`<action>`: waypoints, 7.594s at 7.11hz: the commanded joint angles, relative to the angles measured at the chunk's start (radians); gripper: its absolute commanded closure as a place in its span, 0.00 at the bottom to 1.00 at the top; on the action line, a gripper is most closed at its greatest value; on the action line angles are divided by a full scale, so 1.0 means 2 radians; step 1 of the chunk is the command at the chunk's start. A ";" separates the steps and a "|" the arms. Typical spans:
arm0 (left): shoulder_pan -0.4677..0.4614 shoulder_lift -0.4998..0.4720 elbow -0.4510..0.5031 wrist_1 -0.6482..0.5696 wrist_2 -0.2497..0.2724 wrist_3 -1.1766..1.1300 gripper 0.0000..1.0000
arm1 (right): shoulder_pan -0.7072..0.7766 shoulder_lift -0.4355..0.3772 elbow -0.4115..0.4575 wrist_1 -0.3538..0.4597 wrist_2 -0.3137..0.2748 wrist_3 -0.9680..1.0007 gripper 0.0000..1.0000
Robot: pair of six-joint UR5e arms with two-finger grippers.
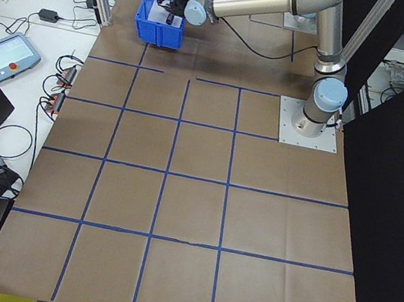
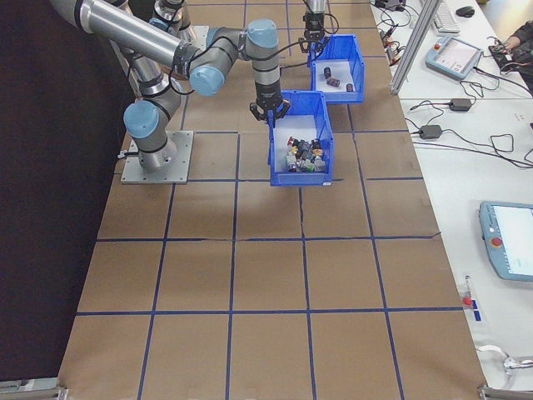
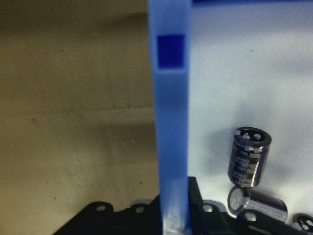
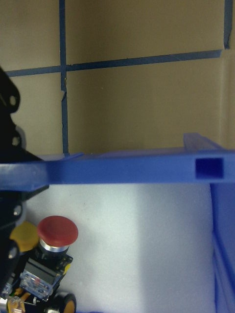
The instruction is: Place battery box in front
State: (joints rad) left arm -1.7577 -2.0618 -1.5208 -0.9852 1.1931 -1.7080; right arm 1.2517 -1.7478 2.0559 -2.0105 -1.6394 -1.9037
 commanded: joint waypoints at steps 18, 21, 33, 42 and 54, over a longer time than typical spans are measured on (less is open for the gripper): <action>0.061 0.195 -0.023 -0.258 0.148 0.489 0.01 | 0.093 -0.132 0.134 0.010 0.006 0.111 1.00; 0.067 0.276 -0.101 -0.262 0.211 0.739 0.00 | 0.200 -0.126 0.134 0.007 0.000 0.211 1.00; 0.083 0.331 -0.106 -0.320 0.224 0.879 0.00 | 0.475 0.071 0.064 -0.106 -0.055 0.495 1.00; 0.088 0.334 -0.119 -0.314 0.222 0.868 0.00 | 0.371 -0.022 0.029 -0.026 -0.085 0.459 0.00; 0.090 0.335 -0.120 -0.306 0.223 0.870 0.00 | 0.160 0.093 -0.222 0.215 0.014 1.038 0.00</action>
State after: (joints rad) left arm -1.5785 -1.3896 -1.7609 -1.5972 1.6384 0.0335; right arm 1.5709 -1.5646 1.6051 -1.5927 -1.6049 0.0997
